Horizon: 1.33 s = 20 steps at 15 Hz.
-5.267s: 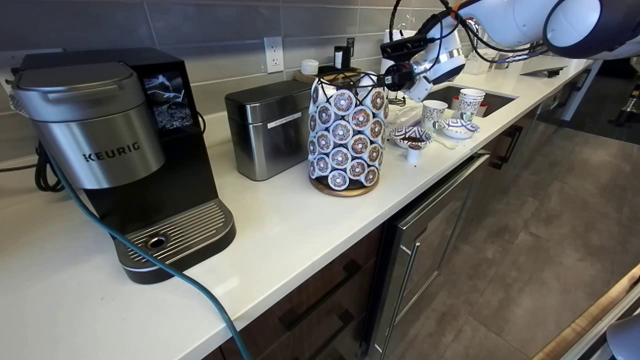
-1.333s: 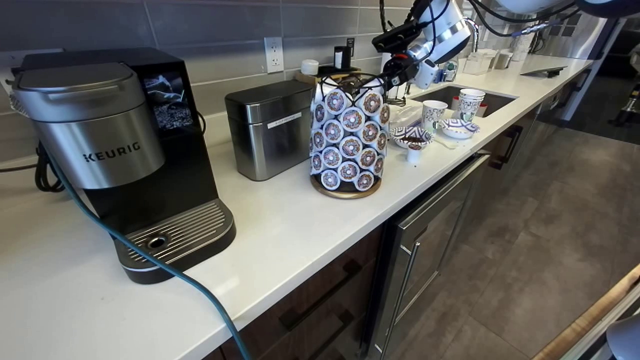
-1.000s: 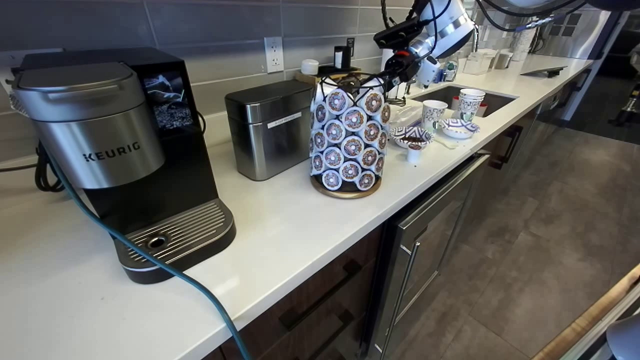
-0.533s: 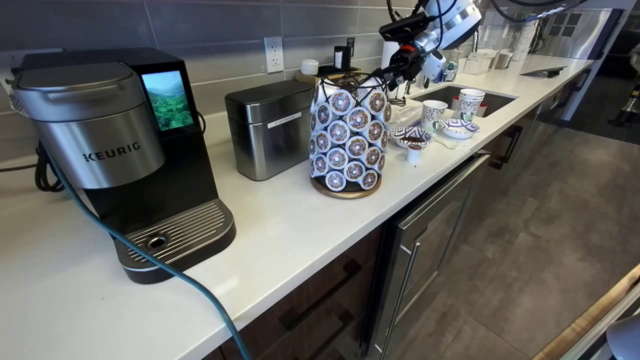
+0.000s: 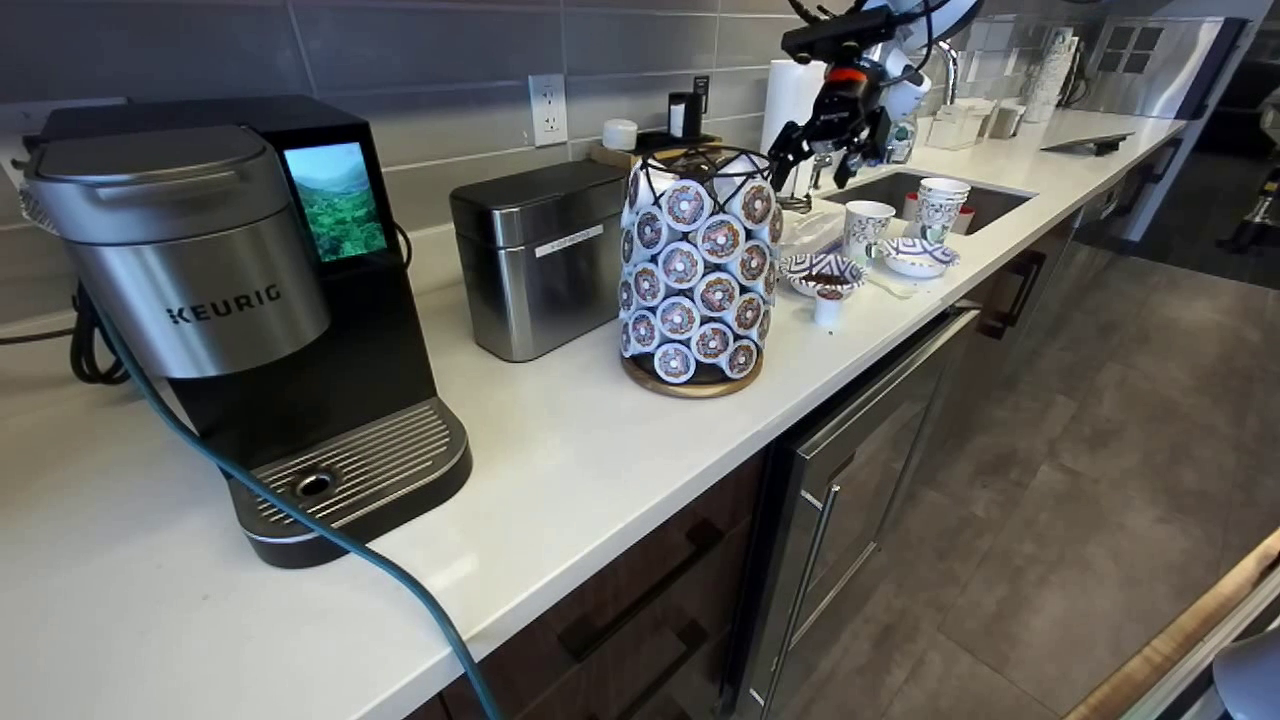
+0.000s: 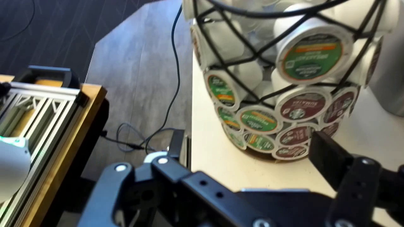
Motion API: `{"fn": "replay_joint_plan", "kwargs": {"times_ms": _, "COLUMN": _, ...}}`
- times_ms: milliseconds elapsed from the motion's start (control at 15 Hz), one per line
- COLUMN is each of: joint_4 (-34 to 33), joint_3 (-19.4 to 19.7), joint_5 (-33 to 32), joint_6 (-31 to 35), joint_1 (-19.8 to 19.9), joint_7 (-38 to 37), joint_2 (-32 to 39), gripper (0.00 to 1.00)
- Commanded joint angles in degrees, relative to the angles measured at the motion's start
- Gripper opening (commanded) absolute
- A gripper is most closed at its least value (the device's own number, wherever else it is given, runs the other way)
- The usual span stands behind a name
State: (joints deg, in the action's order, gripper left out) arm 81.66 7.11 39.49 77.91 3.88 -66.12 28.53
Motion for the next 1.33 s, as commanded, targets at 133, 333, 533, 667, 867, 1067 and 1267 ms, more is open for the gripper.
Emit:
{"fn": "replay_joint_plan", "kwargs": {"times_ms": 133, "joint_4": 9.06, "joint_3": 0.09, "joint_5": -16.01, "joint_6": 7.39, "joint_1": -2.04, "joint_7": 8.93, "joint_2": -7.88, "gripper": 1.0}}
{"fn": "replay_joint_plan", "kwargs": {"times_ms": 333, "joint_4": 16.7, "joint_3": 0.09, "joint_5": -22.6, "joint_6": 16.74, "joint_1": -2.97, "joint_7": 13.78, "joint_2": -12.34, "gripper": 1.0}}
{"fn": "replay_joint_plan", "kwargs": {"times_ms": 533, "joint_4": 25.32, "joint_3": -0.27, "joint_5": -27.61, "joint_6": 28.74, "joint_1": -3.73, "joint_7": 17.12, "joint_2": -16.69, "gripper": 1.0}}
{"fn": "replay_joint_plan", "kwargs": {"times_ms": 667, "joint_4": 29.99, "joint_3": -0.75, "joint_5": -27.12, "joint_6": 37.69, "joint_1": -3.19, "joint_7": 19.26, "joint_2": -19.06, "gripper": 1.0}}
{"fn": "replay_joint_plan", "kwargs": {"times_ms": 867, "joint_4": 26.45, "joint_3": -1.13, "joint_5": -26.68, "joint_6": 35.47, "joint_1": -2.71, "joint_7": 18.12, "joint_2": -16.27, "gripper": 1.0}}
{"fn": "replay_joint_plan", "kwargs": {"times_ms": 1067, "joint_4": 27.61, "joint_3": -1.0, "joint_5": -28.69, "joint_6": 37.07, "joint_1": -3.0, "joint_7": 17.91, "joint_2": -17.13, "gripper": 1.0}}
{"fn": "replay_joint_plan", "kwargs": {"times_ms": 1267, "joint_4": 28.36, "joint_3": -0.8, "joint_5": -35.44, "joint_6": 40.84, "joint_1": -3.69, "joint_7": 18.02, "joint_2": -15.3, "gripper": 1.0}}
